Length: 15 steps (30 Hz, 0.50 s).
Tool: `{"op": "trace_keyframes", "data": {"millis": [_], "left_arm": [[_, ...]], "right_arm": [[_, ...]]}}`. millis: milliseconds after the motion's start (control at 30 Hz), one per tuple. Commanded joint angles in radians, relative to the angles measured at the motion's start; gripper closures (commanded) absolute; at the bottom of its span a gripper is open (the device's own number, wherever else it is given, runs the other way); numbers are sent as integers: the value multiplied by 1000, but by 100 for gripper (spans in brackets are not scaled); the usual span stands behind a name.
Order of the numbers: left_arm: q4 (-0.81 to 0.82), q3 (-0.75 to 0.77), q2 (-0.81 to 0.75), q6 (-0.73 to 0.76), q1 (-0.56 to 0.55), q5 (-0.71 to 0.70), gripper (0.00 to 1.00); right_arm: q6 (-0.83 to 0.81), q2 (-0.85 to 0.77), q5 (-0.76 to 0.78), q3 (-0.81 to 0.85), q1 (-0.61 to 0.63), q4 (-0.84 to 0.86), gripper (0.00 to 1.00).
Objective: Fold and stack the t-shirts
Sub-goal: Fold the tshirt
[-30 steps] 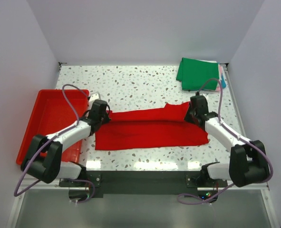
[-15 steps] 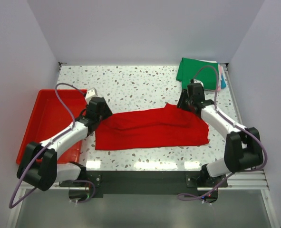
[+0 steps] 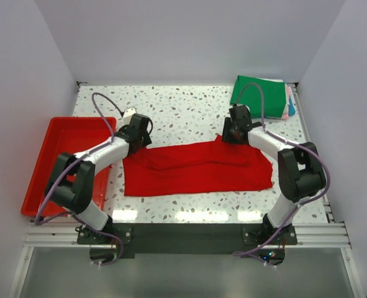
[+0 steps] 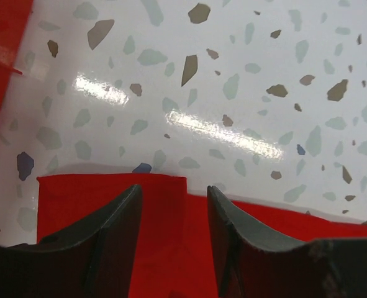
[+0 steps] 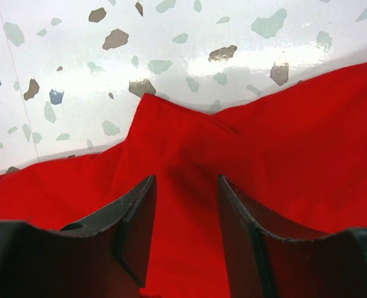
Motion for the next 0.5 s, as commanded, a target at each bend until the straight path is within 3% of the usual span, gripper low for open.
{"op": "trace_keyframes", "data": {"millis": [0,467], "left_arm": [[-67,73,55,-17,-18,-71,49],[-126,185,203,-49,-33,-123,57]], "right_arm": [[-14,-1,27,35,14,22,53],[5,-21,37,8,17,39,55]]}}
